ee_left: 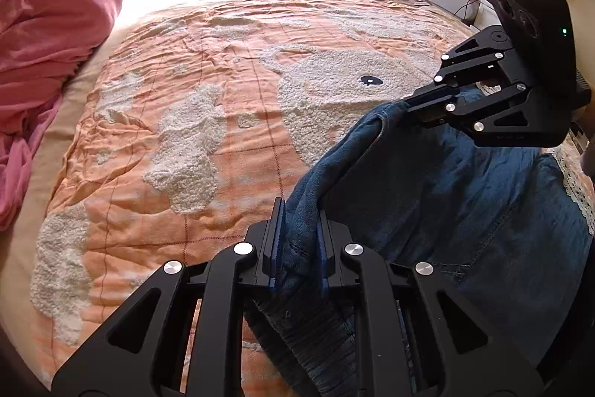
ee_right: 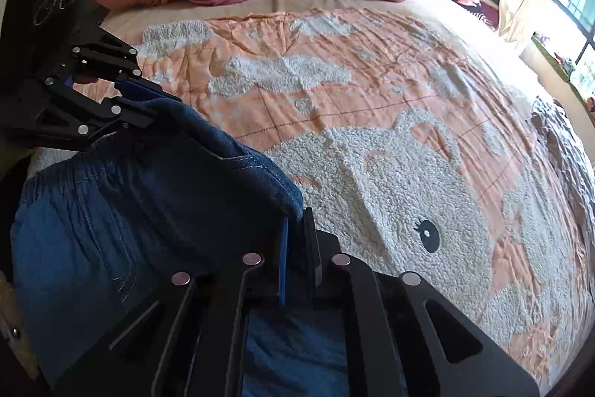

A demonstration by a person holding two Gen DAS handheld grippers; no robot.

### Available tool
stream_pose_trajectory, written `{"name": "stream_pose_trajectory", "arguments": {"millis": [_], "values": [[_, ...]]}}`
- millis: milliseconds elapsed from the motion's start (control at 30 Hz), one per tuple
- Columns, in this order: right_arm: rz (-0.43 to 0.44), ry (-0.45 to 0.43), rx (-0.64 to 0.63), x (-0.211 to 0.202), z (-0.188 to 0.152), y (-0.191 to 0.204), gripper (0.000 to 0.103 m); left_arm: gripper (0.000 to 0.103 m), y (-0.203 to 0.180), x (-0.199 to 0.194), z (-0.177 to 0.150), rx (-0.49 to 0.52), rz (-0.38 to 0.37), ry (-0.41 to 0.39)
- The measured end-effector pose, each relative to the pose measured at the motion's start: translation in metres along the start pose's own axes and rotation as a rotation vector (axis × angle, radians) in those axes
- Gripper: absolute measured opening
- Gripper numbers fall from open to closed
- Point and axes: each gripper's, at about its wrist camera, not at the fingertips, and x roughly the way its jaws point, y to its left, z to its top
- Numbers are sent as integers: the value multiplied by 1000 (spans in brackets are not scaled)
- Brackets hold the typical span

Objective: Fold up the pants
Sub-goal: 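Close both tools on the denim and lift the pants off the quilt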

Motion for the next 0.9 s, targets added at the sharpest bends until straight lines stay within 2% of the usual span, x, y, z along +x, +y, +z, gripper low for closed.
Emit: {"name": "stream_pose_trajectory", "arguments": {"millis": [133, 300, 533, 733, 900], "values": [[-42, -67, 27, -33, -10, 18, 6, 9, -10, -21, -1, 36, 0, -56], [-100, -107, 63, -67, -29, 46, 6, 9, -27, -52, -5, 79, -23, -121], [-110, -144, 120, -101, -64, 96, 6, 9, -57, -91, -38, 140, -59, -167], [-69, -167, 170, -119, -90, 144, 6, 9, -75, -111, -76, 181, -52, -150], [-58, -133, 180, -111, -107, 177, 6, 9, -87, -114, -108, 176, -55, -105]]}}
